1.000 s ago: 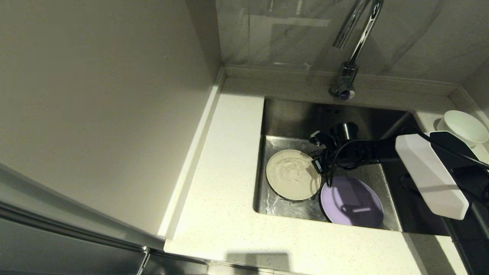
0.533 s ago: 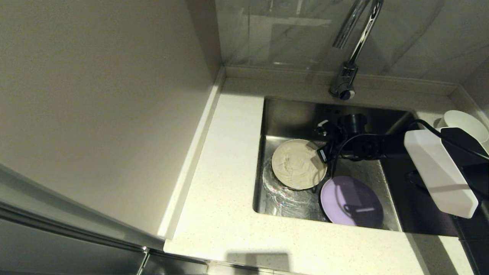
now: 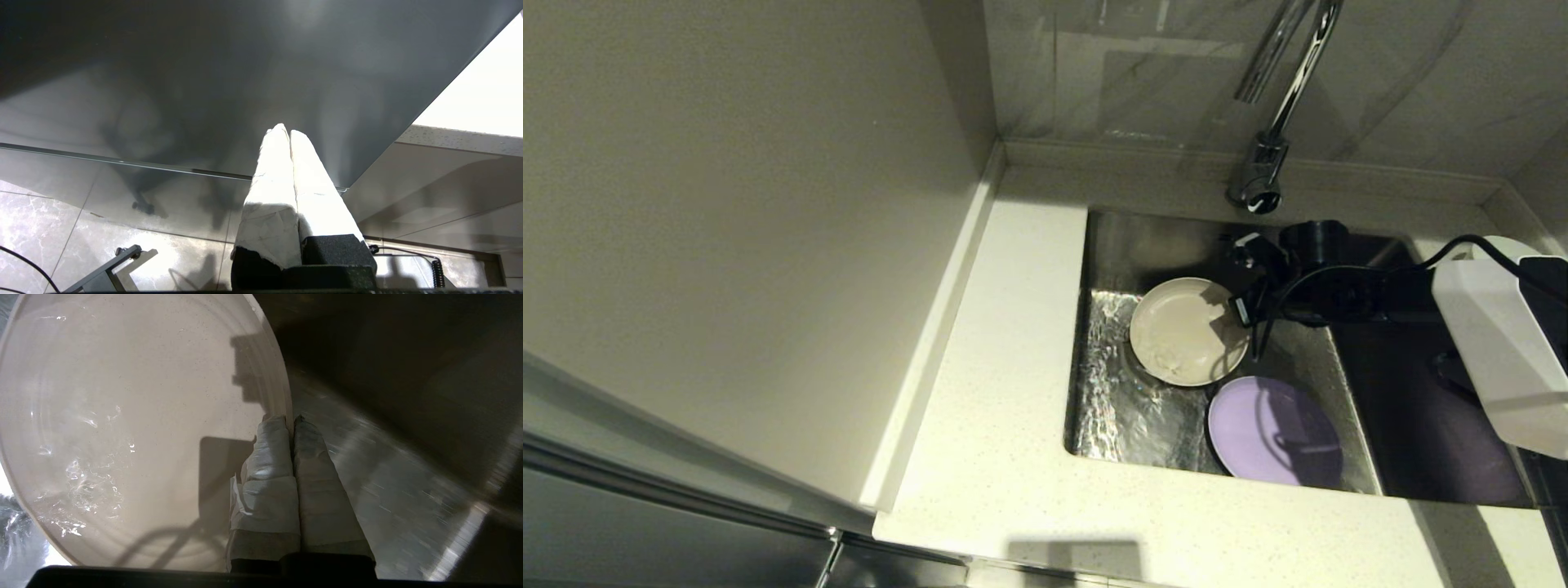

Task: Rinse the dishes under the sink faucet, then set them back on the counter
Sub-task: Put a plate back to the table from the sink

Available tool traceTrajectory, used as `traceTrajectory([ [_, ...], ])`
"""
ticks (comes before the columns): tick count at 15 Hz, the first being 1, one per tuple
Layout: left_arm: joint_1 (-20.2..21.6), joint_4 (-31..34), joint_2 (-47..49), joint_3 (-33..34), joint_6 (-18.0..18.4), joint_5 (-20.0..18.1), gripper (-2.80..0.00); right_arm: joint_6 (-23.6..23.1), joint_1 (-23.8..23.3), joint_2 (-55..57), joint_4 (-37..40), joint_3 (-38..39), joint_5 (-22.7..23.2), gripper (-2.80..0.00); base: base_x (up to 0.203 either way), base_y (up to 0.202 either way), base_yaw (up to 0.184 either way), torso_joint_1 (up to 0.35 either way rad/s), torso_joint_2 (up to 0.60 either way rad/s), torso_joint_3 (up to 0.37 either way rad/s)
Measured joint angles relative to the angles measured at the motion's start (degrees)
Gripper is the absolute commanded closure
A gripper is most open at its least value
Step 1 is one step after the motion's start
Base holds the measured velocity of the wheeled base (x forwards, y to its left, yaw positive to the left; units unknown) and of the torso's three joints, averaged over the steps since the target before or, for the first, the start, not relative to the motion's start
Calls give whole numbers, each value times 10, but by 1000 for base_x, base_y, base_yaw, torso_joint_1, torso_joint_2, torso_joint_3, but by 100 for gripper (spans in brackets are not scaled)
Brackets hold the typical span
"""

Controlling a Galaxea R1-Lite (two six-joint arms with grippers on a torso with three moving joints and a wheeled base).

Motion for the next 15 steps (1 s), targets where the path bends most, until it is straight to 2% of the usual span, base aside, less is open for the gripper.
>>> traceTrajectory([
  [7, 0, 0, 0, 0, 0, 0, 0, -5, -77, -25, 0, 1, 15, 0, 0, 0, 0, 0, 0, 0],
  [15, 0, 0, 0, 0, 0, 0, 0, -2, -115, -89, 4, 7, 15, 0, 0, 0, 0, 0, 0, 0],
])
